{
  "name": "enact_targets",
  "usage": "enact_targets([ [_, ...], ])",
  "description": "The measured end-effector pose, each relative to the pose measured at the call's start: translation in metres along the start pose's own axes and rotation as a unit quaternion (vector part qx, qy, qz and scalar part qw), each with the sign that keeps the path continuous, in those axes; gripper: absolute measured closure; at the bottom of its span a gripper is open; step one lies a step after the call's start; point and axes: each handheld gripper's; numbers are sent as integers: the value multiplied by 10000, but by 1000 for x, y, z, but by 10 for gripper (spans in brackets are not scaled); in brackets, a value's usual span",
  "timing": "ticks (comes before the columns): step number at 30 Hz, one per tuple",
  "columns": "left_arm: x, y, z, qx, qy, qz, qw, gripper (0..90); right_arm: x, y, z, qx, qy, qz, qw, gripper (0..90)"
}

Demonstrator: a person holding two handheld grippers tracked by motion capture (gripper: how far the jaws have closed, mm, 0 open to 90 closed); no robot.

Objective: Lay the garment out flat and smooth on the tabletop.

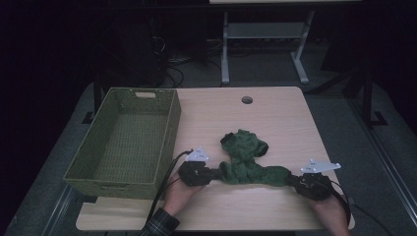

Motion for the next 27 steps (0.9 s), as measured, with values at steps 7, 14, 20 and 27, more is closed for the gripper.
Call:
enact_targets([
  [7, -14, -23, 24, -435, -161, -222, 9987, 752, -4, -4, 13, -358, 381, 56, 9986, 657],
  [14, -31, -33, 15, -438, 239, -407, 9979, 896, 2, -14, 7, -494, 15, 56, 9988, 842],
  [20, -39, -17, -10, 10, 300, -402, 9987, 896, 4, -23, -10, -329, -174, 213, 9991, 898],
  [27, -20, 8, -27, 634, -23, -265, 9976, 896, -2, -23, -30, 115, -123, 307, 9994, 899],
])
Point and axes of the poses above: each handheld gripper's, and its own axes: z roughly backward along the jaws, y roughly out of its underside, x roughly to its left, and after that the axes turned 7 degrees about -x, right-handed
